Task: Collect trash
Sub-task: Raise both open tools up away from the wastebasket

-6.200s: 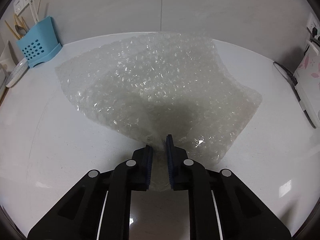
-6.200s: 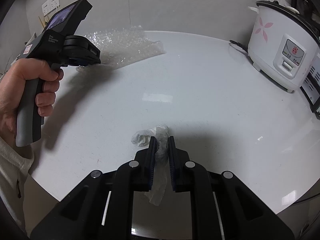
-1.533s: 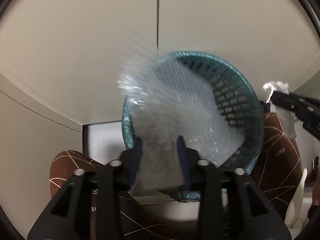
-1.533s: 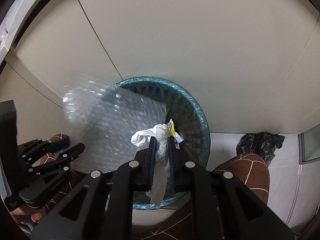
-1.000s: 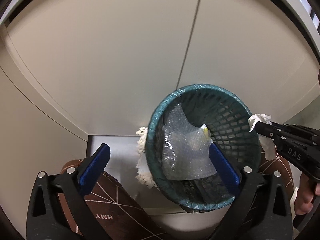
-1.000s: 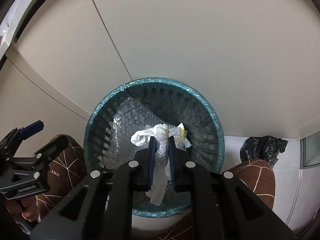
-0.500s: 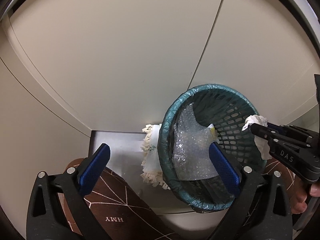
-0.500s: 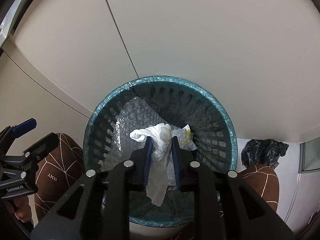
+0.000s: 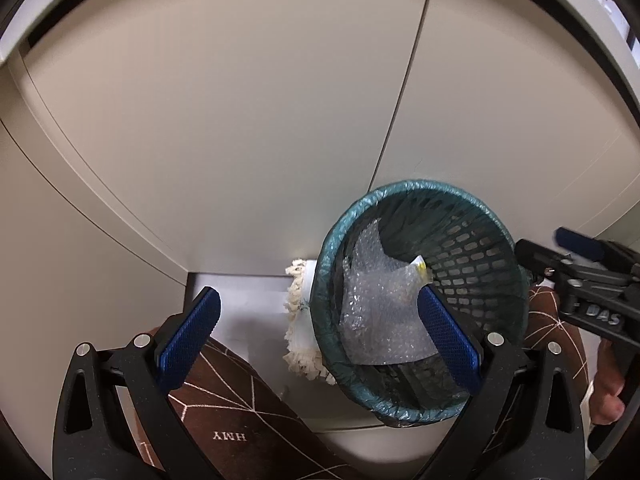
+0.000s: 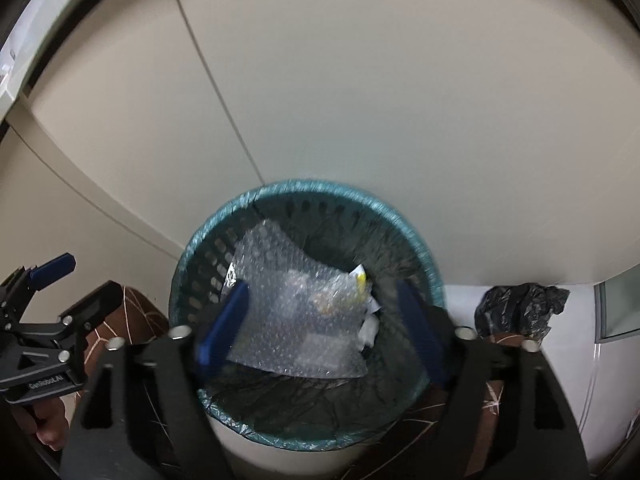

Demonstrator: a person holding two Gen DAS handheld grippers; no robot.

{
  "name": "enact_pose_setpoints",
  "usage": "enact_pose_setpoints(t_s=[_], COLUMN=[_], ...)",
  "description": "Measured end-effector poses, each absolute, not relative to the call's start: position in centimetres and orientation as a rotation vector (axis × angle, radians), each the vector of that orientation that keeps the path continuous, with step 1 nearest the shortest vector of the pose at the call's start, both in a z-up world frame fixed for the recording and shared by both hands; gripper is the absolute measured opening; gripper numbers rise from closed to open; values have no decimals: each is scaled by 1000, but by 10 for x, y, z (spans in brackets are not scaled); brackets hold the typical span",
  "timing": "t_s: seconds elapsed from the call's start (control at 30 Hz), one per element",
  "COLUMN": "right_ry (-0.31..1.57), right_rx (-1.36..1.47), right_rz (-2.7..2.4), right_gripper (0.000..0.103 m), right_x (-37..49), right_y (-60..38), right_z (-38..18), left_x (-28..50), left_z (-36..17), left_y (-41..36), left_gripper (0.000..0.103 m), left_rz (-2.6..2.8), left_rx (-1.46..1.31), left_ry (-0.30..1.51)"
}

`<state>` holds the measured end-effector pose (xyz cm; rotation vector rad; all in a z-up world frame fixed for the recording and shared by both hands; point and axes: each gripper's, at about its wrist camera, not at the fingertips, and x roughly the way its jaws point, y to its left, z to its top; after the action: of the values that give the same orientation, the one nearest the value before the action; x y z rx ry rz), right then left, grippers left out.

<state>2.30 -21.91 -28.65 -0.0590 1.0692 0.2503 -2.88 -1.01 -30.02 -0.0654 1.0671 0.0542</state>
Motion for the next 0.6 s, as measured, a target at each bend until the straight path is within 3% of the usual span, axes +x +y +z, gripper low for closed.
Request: enact_pose_setpoints(t_s=[0.13, 0.6], right_ry=[990, 784], right_rx=[-69, -35], right_rz=[208, 146], right_gripper=[94, 95], right_x=[13, -32], right_y=[-229, -255], right_z=[-255, -137], left_x=[-31, -61], left_z=[-278, -165], left_y=[-14, -39], left_gripper=[97, 97], left_rz=[65, 37], left_rx=[-61, -59], left_ry=[1036, 840])
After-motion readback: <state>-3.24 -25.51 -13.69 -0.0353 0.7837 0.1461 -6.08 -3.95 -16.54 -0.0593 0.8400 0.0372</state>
